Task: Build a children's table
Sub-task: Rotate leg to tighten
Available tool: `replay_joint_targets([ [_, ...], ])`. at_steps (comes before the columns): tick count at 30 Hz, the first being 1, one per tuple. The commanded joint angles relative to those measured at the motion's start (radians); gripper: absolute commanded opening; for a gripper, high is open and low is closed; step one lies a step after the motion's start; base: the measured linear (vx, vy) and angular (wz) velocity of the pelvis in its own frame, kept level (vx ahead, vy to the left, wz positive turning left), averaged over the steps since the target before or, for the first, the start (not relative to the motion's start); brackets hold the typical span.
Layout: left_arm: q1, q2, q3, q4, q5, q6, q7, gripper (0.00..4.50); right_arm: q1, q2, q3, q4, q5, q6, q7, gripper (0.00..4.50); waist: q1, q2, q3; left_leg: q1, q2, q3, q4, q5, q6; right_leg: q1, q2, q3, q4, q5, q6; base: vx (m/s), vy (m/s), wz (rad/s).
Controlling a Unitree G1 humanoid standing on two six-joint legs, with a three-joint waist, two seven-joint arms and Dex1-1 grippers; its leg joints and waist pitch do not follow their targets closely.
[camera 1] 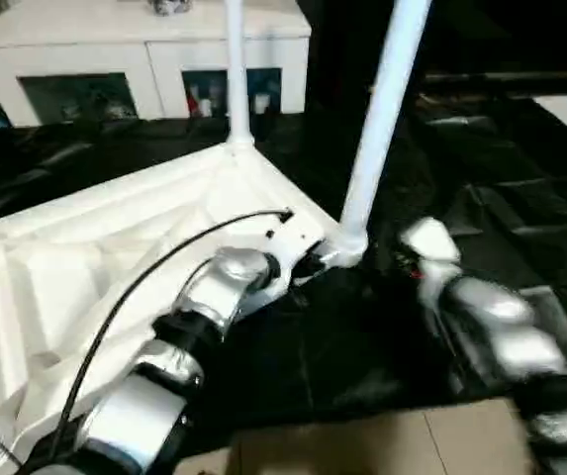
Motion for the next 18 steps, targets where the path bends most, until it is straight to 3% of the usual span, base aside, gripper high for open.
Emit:
replay_joint_targets([
  [1, 0.028, 0.01, -0.005, 0.025, 0.012, -0.004, -0.015, 0.0, 0.004, -0.017, -0.006, -0.054, 0.038, 0.009, 0.068, 3.84, 0.005, -0.026, -0.056, 0.003, 0.027, -0.017, -0.069, -0.262, 0.115, 0.052, -0.038, 0.01, -0.082, -0.291, -0.209, 0.0, 0.0, 0.0],
  [2, 0.029, 0.012, -0.006, 0.023, 0.011, -0.007, -0.023, 0.0, 0.013, -0.039, -0.015, -0.07, 0.055, 0.019, 0.105, 3.84, 0.006, -0.025, -0.058, 0.009, 0.03, -0.017, -0.067, -0.272, 0.111, 0.047, -0.038, 0.01, -0.086, -0.323, -0.201, 0.0, 0.0, 0.0],
  [5, 0.031, 0.016, -0.008, 0.019, 0.011, -0.01, -0.032, 0.0, 0.023, -0.065, -0.034, -0.089, 0.078, 0.033, 0.143, 3.84, 0.01, -0.025, -0.058, 0.011, 0.033, -0.016, -0.066, -0.258, 0.115, 0.045, -0.037, 0.011, -0.083, -0.293, -0.212, 0.0, 0.0, 0.0],
  [6, 0.034, 0.019, -0.011, 0.015, 0.009, -0.011, -0.044, 0.0, 0.019, -0.068, -0.049, -0.085, 0.085, 0.044, 0.135, 3.84, 0.009, -0.025, -0.059, 0.006, 0.032, -0.017, -0.067, -0.237, 0.118, 0.047, -0.037, 0.01, -0.079, -0.263, -0.222, 0.0, 0.0, 0.0],
  [8, 0.038, 0.022, -0.015, 0.009, 0.009, -0.016, -0.055, 0.0, 0.019, -0.068, -0.052, -0.087, 0.089, 0.045, 0.138, 3.84, 0.009, -0.025, -0.061, 0.007, 0.032, -0.016, -0.065, -0.223, 0.122, 0.047, -0.036, 0.009, -0.076, -0.229, -0.236, 0.0, 0.0, 0.0],
  [12, 0.062, 0.04, -0.046, -0.03, 0.006, -0.059, -0.139, 0.0, 0.022, -0.061, -0.039, -0.1, 0.087, 0.04, 0.143, 3.84, 0.008, -0.025, -0.06, 0.006, 0.032, -0.016, -0.065, -0.214, 0.132, 0.048, -0.038, 0.008, -0.075, -0.218, -0.245, 0.0, 0.0, 0.0],
  [13, 0.086, 0.06, -0.074, -0.077, -0.009, -0.084, -0.233, 0.0, 0.018, -0.052, -0.028, -0.097, 0.08, 0.036, 0.142, 3.84, 0.01, -0.022, -0.061, 0.011, 0.034, -0.014, -0.064, -0.218, 0.131, 0.045, -0.038, 0.008, -0.076, -0.217, -0.25, 0.0, 0.0, 0.0],
  [14, 0.114, 0.085, -0.104, -0.132, -0.028, -0.113, -0.34, 0.0, 0.014, -0.043, -0.019, -0.097, 0.077, 0.037, 0.143, 3.84, 0.012, -0.026, -0.059, 0.007, 0.036, -0.017, -0.067, -0.219, 0.13, 0.048, -0.043, 0.008, -0.074, -0.229, -0.253, 0.0, 0.0, 0.0],
  [16, 0.133, 0.102, -0.12, -0.173, -0.044, -0.11, -0.4, 0.0, 0.013, -0.037, -0.012, -0.101, 0.078, 0.041, 0.148, 3.84, 0.013, -0.02, -0.059, 0.012, 0.039, -0.015, -0.069, -0.23, 0.119, 0.042, -0.043, 0.01, -0.075, -0.244, -0.256, 0.0, 0.0, 0.0],
  [17, 0.144, 0.115, -0.127, -0.202, -0.051, -0.099, -0.429, 0.0, 0.017, -0.032, -0.008, -0.114, 0.08, 0.045, 0.158, 3.84, 0.021, -0.017, -0.056, 0.022, 0.042, -0.011, -0.07, -0.253, 0.105, 0.036, -0.04, 0.011, -0.079, -0.258, -0.254, 0.0, 0.0, 0.0],
  [18, 0.145, 0.117, -0.128, -0.206, -0.052, -0.098, -0.433, 0.0, 0.017, -0.032, -0.008, -0.117, 0.08, 0.046, 0.16, 3.84, 0.025, -0.015, -0.057, 0.023, 0.044, -0.012, -0.072, -0.254, 0.1, 0.036, -0.041, 0.011, -0.077, -0.258, -0.254, 0.0, 0.0, 0.0],
])
